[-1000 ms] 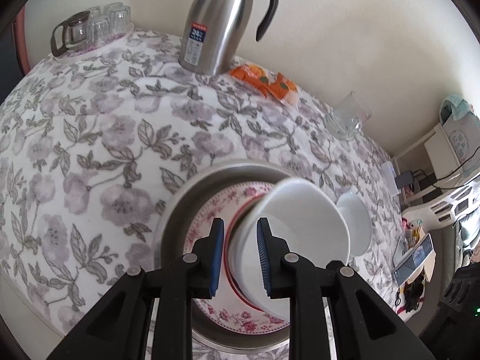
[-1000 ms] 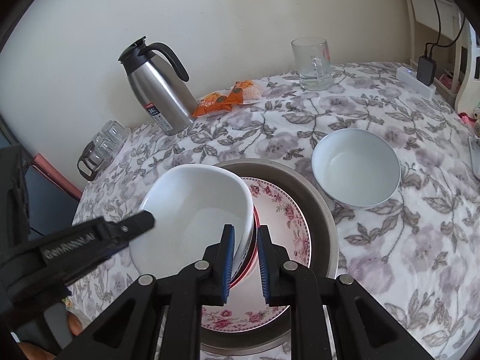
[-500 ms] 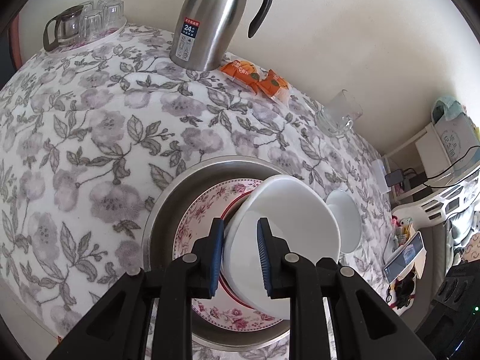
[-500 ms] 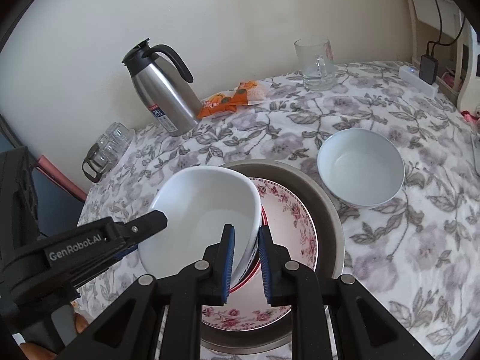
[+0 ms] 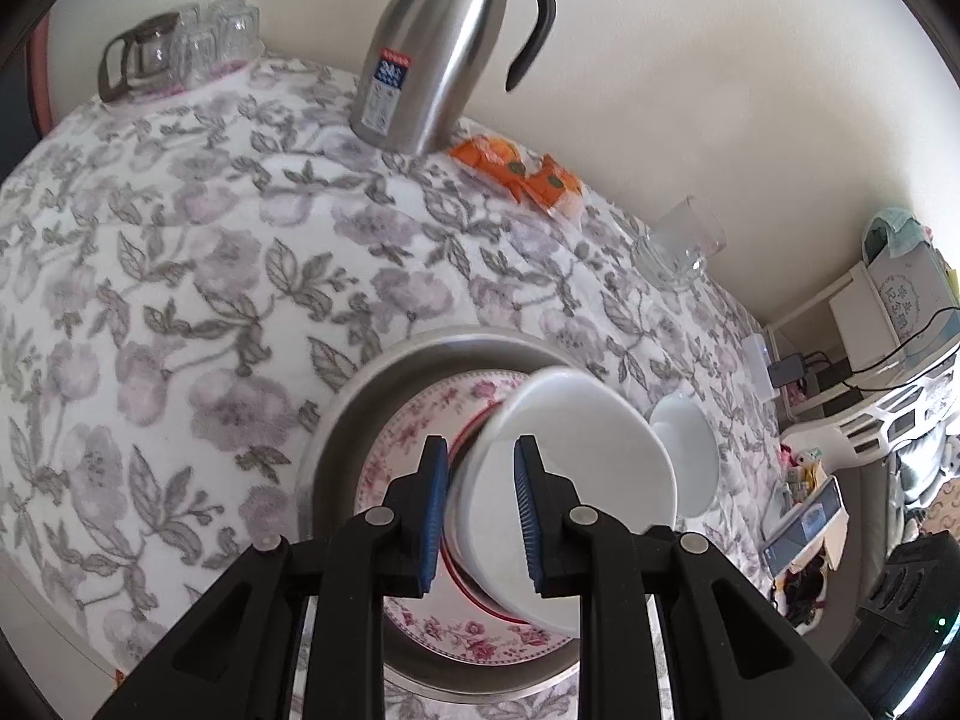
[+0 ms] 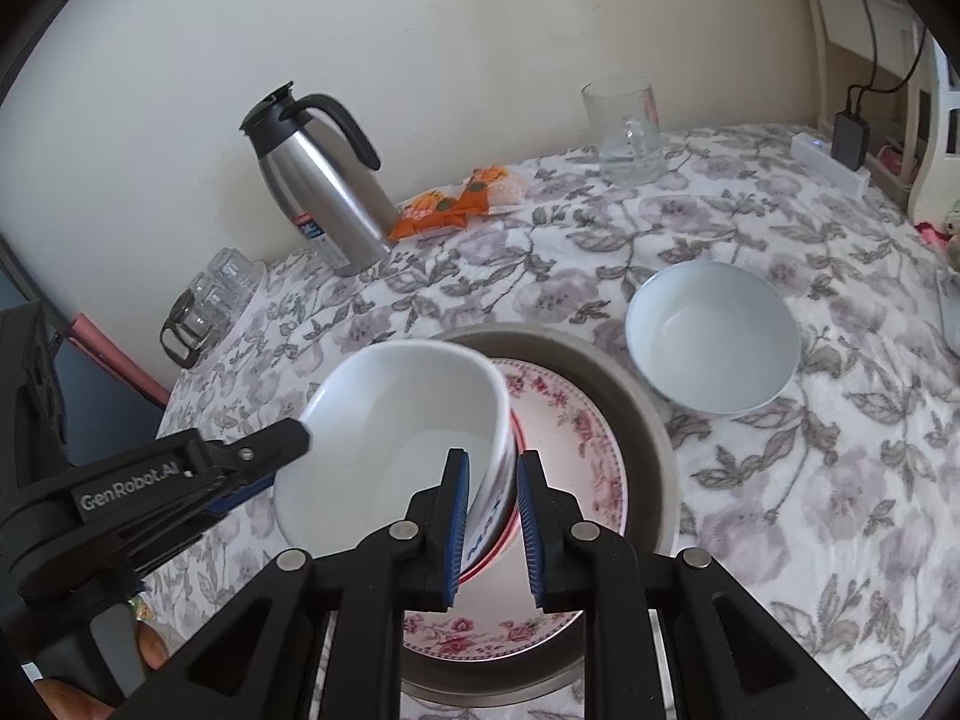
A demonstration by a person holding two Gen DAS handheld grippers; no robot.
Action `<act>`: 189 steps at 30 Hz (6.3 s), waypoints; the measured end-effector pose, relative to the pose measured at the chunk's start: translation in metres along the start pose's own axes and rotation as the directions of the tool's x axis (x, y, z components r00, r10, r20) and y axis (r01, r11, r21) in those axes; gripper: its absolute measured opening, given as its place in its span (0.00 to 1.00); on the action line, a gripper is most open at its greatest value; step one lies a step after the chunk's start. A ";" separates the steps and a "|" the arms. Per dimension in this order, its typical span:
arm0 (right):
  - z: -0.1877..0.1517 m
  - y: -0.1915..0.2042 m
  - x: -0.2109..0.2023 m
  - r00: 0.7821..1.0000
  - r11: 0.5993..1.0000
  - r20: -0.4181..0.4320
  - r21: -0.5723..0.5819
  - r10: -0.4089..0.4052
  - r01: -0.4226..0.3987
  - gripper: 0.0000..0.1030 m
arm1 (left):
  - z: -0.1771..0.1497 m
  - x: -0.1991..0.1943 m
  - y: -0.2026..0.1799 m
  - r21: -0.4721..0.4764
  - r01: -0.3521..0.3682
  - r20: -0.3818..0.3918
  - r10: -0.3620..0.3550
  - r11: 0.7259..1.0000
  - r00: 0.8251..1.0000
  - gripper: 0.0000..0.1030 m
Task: Organize plates and bowls
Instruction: 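Open both grippers to release the MAX bowl, then move both grippers to the rim of the plain white round bowl, then close both grippers on the white round bowl rim, then lift the white round bowl with both grippers and carry it over the basin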
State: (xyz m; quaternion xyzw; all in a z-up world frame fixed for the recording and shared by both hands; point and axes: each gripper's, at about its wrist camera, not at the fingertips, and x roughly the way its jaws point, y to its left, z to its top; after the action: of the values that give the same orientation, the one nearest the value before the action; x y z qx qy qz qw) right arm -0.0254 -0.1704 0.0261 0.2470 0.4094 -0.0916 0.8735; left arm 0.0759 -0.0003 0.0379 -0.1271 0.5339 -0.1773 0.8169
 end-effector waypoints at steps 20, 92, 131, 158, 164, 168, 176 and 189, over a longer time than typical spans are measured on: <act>0.005 0.003 -0.008 0.992 0.990 0.055 -0.078 -0.110 0.114 0.81 | 0.003 -0.014 0.005 -0.029 -0.169 0.081 0.171 0.985 0.982 0.85; 0.043 -0.201 0.051 0.994 0.950 0.035 0.297 -0.107 0.092 0.78 | -0.022 0.131 -0.209 0.430 -0.123 0.050 0.112 0.894 0.992 0.77; 0.043 -0.206 0.078 0.999 0.941 -0.027 0.335 -0.028 0.035 0.08 | -0.022 0.175 -0.194 0.419 -0.082 -0.062 0.119 0.904 0.991 0.14; 0.060 -0.136 -0.007 0.996 0.972 0.085 0.236 -0.037 0.016 0.08 | 0.004 0.066 -0.175 0.301 0.047 0.002 -0.050 0.953 0.999 0.14; 0.059 -0.112 -0.018 0.994 0.980 0.104 0.199 -0.030 0.009 0.08 | 0.012 0.043 -0.160 0.277 0.069 0.019 -0.077 0.958 0.997 0.14; 0.058 -0.099 -0.023 0.993 0.983 0.112 0.184 -0.028 0.007 0.08 | 0.015 0.031 -0.152 0.273 0.067 0.035 -0.079 0.960 0.996 0.14; 0.053 -0.073 -0.025 0.994 0.988 0.108 0.152 -0.014 -0.003 0.08 | 0.019 0.013 -0.126 0.229 0.075 0.048 -0.088 0.970 0.995 0.14; 0.033 -0.026 -0.023 0.997 0.997 0.076 0.071 0.016 -0.022 0.08 | 0.014 -0.017 -0.075 0.161 0.069 0.077 -0.082 0.985 0.994 0.14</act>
State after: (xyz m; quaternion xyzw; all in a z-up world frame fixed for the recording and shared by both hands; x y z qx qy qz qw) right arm -0.0279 -0.2106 0.0522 0.2785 0.3704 -0.1072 0.8796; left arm 0.0716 -0.0608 0.0872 -0.0895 0.4784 -0.2442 0.8387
